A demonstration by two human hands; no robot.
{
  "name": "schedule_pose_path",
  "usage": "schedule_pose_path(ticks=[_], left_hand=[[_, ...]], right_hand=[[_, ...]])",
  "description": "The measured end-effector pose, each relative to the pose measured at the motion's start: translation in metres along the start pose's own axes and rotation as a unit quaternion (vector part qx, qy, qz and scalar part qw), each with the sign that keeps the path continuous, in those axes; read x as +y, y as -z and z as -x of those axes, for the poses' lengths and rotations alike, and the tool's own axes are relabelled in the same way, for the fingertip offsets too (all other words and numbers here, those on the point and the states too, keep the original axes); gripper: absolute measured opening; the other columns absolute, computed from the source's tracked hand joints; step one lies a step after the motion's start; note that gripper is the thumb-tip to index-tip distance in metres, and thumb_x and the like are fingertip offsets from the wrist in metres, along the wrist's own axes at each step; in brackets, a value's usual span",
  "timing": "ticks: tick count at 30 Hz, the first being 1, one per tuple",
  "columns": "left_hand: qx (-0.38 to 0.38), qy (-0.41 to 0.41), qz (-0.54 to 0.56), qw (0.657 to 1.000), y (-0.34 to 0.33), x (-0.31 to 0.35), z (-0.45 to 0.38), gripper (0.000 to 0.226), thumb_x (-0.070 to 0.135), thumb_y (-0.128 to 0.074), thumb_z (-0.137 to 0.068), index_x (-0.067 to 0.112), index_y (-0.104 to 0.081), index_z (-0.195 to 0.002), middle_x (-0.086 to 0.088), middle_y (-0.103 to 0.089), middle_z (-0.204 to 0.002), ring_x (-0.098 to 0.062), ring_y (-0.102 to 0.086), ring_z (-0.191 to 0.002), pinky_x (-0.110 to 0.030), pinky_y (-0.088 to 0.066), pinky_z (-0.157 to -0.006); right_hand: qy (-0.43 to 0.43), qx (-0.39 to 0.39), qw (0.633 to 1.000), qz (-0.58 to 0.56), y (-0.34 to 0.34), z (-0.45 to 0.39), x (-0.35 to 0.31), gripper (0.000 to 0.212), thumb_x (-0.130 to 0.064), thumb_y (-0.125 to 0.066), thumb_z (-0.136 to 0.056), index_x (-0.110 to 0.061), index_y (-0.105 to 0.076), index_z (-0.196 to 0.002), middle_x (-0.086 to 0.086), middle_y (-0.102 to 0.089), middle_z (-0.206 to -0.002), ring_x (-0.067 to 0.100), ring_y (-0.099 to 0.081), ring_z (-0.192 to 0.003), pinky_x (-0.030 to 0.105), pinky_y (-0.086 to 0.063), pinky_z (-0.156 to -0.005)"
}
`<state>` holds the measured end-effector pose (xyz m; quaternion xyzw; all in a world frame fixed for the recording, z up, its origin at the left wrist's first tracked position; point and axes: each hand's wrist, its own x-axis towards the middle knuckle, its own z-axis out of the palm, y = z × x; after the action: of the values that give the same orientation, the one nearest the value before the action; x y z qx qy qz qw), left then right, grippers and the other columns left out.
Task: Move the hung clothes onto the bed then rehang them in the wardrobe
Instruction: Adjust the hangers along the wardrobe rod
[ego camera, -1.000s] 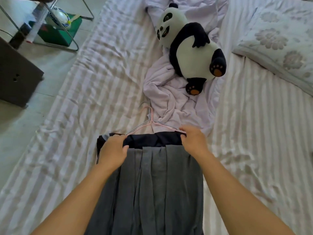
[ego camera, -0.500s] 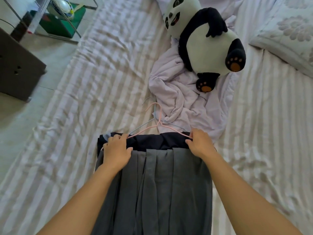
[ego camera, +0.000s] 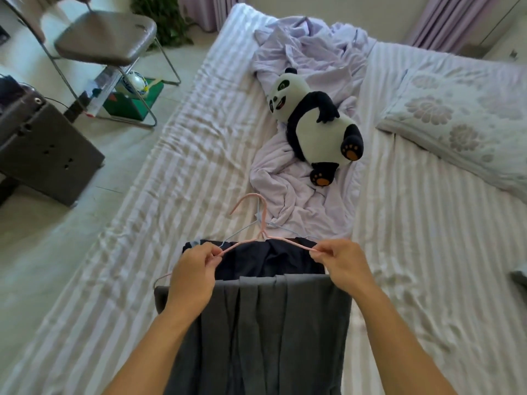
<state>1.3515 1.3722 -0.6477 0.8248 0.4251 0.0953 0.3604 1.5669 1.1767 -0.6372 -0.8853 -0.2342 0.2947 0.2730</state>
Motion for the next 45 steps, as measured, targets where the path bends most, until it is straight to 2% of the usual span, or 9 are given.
schedule_pose_path(ticks=[3,7,13,19,25,30,34,41,45], left_hand=[[0.024,0.0,0.067,0.997,0.044,0.027,0.035,0.018,0.005,-0.066,-0.09,0.021,-0.071,-0.085,0.01,-0.067,-0.081,-0.006,-0.063,-0.08,-0.024,-0.049,-0.071],[0.062,0.006,0.126,0.99,0.105,0.059,0.087,0.026,0.002,-0.068,-0.087,0.028,-0.073,-0.083,0.017,-0.069,-0.075,0.001,-0.064,-0.076,-0.009,-0.046,-0.065],[0.097,-0.019,0.165,0.981,0.191,0.108,0.166,0.024,0.007,-0.077,-0.081,0.03,-0.076,-0.082,0.012,-0.072,-0.073,-0.006,-0.065,-0.067,-0.019,-0.054,-0.066],[0.168,-0.07,0.176,0.967,0.252,0.157,0.238,0.019,0.01,-0.082,-0.074,0.028,-0.076,-0.077,0.017,-0.07,-0.069,-0.003,-0.063,-0.069,-0.007,-0.045,-0.061],[0.248,-0.094,0.163,0.95,0.277,0.191,0.304,0.015,0.013,-0.082,-0.074,0.026,-0.078,-0.08,0.019,-0.07,-0.073,-0.003,-0.061,-0.07,-0.006,-0.043,-0.062],[0.323,-0.085,0.136,0.933,0.28,0.208,0.365,0.015,0.014,-0.08,-0.076,0.027,-0.079,-0.083,0.018,-0.071,-0.074,-0.004,-0.062,-0.073,-0.007,-0.043,-0.064],[0.367,-0.051,0.123,0.921,0.282,0.21,0.412,0.017,0.017,-0.079,-0.077,0.033,-0.076,-0.083,0.018,-0.071,-0.079,-0.001,-0.064,-0.079,-0.01,-0.044,-0.067],[0.456,0.017,0.112,0.883,0.291,0.202,0.51,0.015,0.013,-0.078,-0.08,0.028,-0.077,-0.084,0.018,-0.071,-0.079,0.002,-0.063,-0.078,-0.004,-0.044,-0.064],[0.503,0.074,0.109,0.854,0.297,0.185,0.58,0.014,0.016,-0.077,-0.081,0.029,-0.077,-0.088,0.018,-0.071,-0.08,0.003,-0.063,-0.079,-0.007,-0.049,-0.066]], right_hand=[[0.026,-0.003,0.998,-0.055,0.028,0.042,-0.031,0.013,-0.029,-0.071,-0.089,-0.038,-0.077,-0.082,-0.008,-0.072,-0.074,0.014,-0.067,-0.076,0.04,-0.054,-0.078],[0.098,0.016,0.993,-0.071,0.056,0.107,-0.083,0.008,-0.03,-0.07,-0.09,-0.035,-0.076,-0.087,-0.016,-0.072,-0.079,-0.002,-0.065,-0.079,0.017,-0.053,-0.073],[0.212,0.075,0.973,-0.05,0.081,0.2,-0.152,0.006,-0.032,-0.068,-0.091,-0.037,-0.072,-0.09,-0.018,-0.069,-0.082,0.002,-0.063,-0.08,0.02,-0.052,-0.073],[0.289,0.107,0.949,-0.072,0.112,0.279,-0.191,0.006,-0.032,-0.066,-0.091,-0.034,-0.072,-0.09,-0.02,-0.069,-0.082,0.002,-0.063,-0.082,0.017,-0.05,-0.07],[0.36,0.091,0.921,-0.118,0.139,0.331,-0.201,0.008,-0.027,-0.067,-0.091,-0.031,-0.074,-0.093,-0.019,-0.072,-0.087,0.005,-0.067,-0.086,0.033,-0.055,-0.081],[0.411,0.048,0.901,-0.133,0.152,0.364,-0.202,0.012,-0.025,-0.069,-0.09,-0.035,-0.073,-0.087,-0.019,-0.071,-0.082,0.005,-0.065,-0.081,0.031,-0.054,-0.078],[0.446,-0.014,0.886,-0.123,0.154,0.388,-0.207,0.008,-0.025,-0.069,-0.09,-0.031,-0.074,-0.09,-0.012,-0.071,-0.079,0.011,-0.063,-0.074,0.041,-0.055,-0.075],[0.54,-0.056,0.836,-0.074,0.124,0.451,-0.23,0.006,-0.023,-0.07,-0.09,-0.025,-0.075,-0.092,-0.014,-0.069,-0.074,0.005,-0.063,-0.071,0.024,-0.052,-0.066],[0.617,-0.047,0.783,-0.059,0.094,0.504,-0.239,0.005,-0.019,-0.07,-0.09,-0.022,-0.073,-0.088,-0.017,-0.063,-0.07,0.003,-0.058,-0.072,0.012,-0.042,-0.062]])
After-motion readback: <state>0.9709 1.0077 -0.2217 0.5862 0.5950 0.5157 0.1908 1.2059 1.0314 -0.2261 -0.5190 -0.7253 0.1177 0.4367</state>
